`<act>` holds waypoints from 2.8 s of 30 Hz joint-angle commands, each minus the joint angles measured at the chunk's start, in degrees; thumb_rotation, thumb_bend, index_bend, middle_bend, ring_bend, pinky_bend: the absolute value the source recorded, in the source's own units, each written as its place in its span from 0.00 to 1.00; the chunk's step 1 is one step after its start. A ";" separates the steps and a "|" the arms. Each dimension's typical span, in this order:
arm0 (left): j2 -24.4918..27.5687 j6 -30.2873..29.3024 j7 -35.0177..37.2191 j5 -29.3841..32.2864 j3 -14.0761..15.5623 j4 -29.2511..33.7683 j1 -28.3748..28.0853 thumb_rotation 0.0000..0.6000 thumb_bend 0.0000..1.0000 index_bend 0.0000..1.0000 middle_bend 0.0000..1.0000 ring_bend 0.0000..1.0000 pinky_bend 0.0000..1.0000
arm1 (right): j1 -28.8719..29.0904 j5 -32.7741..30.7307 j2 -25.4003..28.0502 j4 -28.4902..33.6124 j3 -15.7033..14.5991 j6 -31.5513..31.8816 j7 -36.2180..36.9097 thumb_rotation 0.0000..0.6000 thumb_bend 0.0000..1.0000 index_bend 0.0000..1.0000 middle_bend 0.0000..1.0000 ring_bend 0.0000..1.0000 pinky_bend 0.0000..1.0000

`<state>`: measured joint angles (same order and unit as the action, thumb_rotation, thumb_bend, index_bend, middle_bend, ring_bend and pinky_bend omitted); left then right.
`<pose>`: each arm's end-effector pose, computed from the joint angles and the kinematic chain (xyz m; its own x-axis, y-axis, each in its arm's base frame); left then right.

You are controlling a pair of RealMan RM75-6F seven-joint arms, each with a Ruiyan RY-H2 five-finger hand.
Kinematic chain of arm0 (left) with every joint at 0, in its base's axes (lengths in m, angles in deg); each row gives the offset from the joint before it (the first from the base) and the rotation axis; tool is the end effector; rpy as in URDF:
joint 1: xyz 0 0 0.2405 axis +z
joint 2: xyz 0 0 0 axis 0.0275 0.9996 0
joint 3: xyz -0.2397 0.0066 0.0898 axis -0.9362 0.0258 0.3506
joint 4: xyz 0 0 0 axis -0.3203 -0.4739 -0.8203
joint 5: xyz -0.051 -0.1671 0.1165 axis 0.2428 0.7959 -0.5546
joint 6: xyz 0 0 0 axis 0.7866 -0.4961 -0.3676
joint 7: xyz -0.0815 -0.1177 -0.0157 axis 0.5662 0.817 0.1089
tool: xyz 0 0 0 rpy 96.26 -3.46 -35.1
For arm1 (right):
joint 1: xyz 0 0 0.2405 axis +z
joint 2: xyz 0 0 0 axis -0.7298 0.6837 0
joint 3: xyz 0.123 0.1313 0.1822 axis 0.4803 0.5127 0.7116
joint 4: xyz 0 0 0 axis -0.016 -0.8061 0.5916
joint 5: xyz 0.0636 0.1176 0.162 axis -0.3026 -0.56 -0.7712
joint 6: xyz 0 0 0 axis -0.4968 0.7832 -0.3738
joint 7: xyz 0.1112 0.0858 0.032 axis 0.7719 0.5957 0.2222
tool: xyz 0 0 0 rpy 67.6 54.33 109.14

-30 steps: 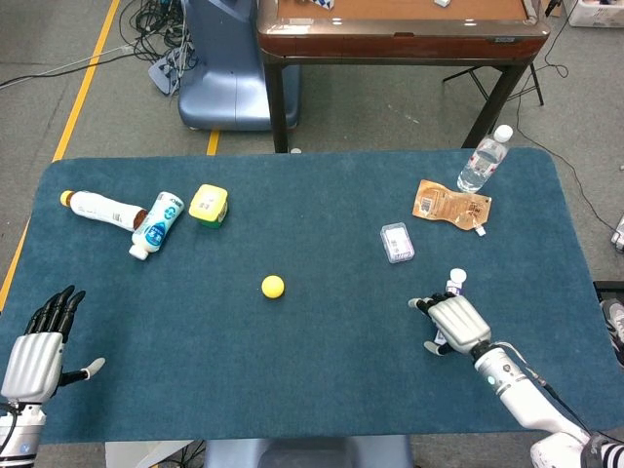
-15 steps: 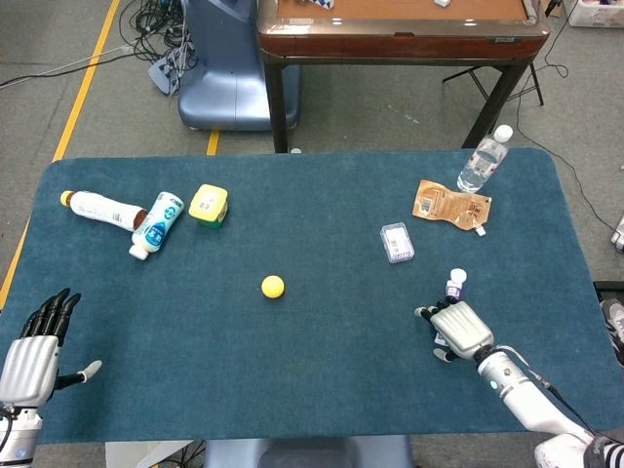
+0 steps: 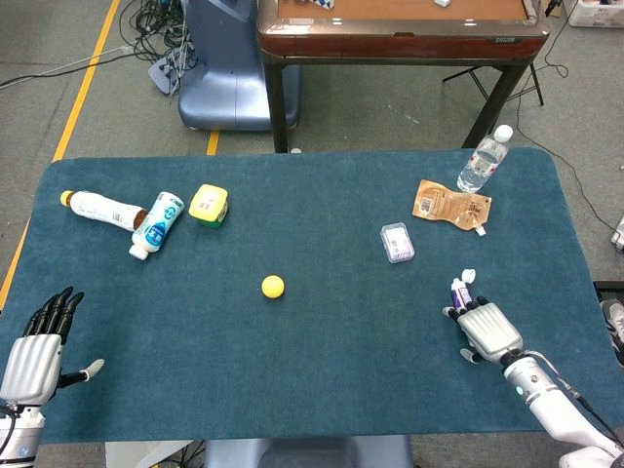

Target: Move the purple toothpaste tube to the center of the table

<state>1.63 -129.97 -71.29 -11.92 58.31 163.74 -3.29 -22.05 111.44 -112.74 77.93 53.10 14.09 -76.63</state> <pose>-0.2871 0.1790 0.1356 0.3579 -0.0127 0.9337 0.9337 -0.0068 -0.3580 -0.2992 -0.2443 0.0707 0.7306 -0.3567 0.5823 -0.6825 -0.3544 0.6392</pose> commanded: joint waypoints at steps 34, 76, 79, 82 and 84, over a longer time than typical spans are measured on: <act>0.21 0.96 0.17 -0.20 0.02 -0.05 -0.79 1.00 0.04 0.00 0.00 0.00 0.08 | 2.97 -12.92 -0.28 -3.90 7.44 -11.12 11.35 1.00 0.30 0.06 0.24 0.26 0.20; 0.08 0.98 1.98 -0.02 0.57 -1.27 -0.20 1.00 0.05 0.00 0.00 0.00 0.08 | 1.64 -13.68 -5.16 -4.40 7.01 -3.00 -1.88 1.00 0.28 0.27 0.38 0.29 0.21; 0.12 0.76 2.17 0.05 0.50 -1.40 -0.07 1.00 0.05 0.00 0.00 0.00 0.08 | 2.46 -14.59 -6.23 -5.00 7.04 -3.88 -3.14 1.00 0.29 0.29 0.39 0.29 0.21; 0.19 0.70 2.40 0.09 0.49 -1.53 0.01 1.00 0.04 0.00 0.00 0.00 0.08 | 3.02 -15.44 -7.13 -5.44 7.05 -4.36 -4.04 1.00 0.29 0.32 0.40 0.30 0.21; 0.21 0.68 2.51 0.08 0.47 -1.61 0.03 1.00 0.05 0.00 0.00 0.00 0.08 | 3.30 -15.86 -7.66 -5.69 6.95 -4.51 -4.67 1.00 0.29 0.33 0.41 0.31 0.21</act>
<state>1.84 -129.29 -68.80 -11.84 58.78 162.14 -3.26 -18.91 95.71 -120.21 72.38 60.09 9.70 -81.12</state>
